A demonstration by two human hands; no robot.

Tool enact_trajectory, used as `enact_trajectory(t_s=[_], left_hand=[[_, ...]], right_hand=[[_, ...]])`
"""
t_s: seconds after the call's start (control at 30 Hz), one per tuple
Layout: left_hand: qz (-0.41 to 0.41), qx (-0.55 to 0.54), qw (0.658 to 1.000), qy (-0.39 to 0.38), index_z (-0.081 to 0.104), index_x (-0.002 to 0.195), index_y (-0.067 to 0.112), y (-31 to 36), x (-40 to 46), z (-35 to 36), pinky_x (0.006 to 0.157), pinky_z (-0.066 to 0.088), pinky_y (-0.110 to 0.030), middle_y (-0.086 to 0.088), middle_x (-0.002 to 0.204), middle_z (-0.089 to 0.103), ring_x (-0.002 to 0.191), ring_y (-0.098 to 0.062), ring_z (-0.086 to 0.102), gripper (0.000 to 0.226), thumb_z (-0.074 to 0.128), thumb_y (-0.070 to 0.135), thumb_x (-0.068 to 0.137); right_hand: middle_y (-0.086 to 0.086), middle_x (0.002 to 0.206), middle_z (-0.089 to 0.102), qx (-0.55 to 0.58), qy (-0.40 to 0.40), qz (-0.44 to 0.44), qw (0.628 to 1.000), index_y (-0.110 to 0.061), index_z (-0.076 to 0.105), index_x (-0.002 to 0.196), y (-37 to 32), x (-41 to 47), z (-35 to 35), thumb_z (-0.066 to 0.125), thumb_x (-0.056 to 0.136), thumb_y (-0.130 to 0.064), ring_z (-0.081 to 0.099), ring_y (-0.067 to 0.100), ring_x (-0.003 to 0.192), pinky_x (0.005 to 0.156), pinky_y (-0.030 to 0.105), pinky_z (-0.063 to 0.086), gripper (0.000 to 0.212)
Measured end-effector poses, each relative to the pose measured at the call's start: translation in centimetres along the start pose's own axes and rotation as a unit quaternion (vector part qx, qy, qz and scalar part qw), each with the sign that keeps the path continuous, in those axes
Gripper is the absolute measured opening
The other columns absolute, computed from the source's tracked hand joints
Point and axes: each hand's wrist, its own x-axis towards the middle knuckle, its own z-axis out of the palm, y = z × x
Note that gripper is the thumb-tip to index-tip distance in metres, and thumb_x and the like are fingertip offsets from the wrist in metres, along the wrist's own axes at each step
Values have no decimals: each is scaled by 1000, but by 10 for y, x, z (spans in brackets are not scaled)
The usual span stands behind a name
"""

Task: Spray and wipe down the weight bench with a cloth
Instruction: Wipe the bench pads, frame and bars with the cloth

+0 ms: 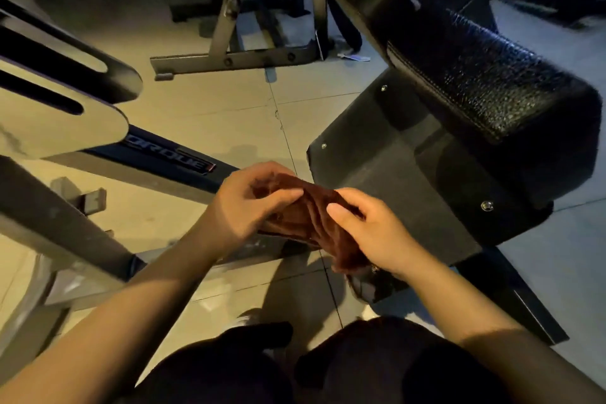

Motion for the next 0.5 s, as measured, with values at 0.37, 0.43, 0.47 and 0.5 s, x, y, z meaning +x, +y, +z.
enact_trajectory(t_s=[0.37,0.43,0.47,0.5], left_hand=[[-115,55,991,46,69,98,21,84,-10,-44,85,57,-37,-3,99,71,94,-21,68,29,70,41,76],[-130,18,990,58,70,96,19,88,-18,-45,84,58,-36,-3,94,73,91,-21,70,41,70,47,67],[-135,10,989,65,71,95,18,88,-20,-44,82,58,-35,-3,93,73,89,-21,70,44,68,50,65],[-141,9,987,71,71,93,18,88,-22,-41,78,58,-32,-3,91,72,88,-21,70,45,65,53,65]], right_hand=[[-13,89,64,-29,-3,-105,994,-37,57,95,-61,13,1,53,98,-14,60,-8,83,74,11,46,24],[-11,96,66,-36,-47,-98,993,-35,61,101,-67,10,-1,64,91,-26,63,2,92,82,19,51,13],[-9,97,67,-55,-63,-101,991,-31,63,102,-69,8,-1,66,89,-27,64,6,93,84,23,52,14],[-8,96,68,-67,-70,-108,989,-26,65,102,-71,5,0,67,89,-26,65,7,92,84,24,52,13]])
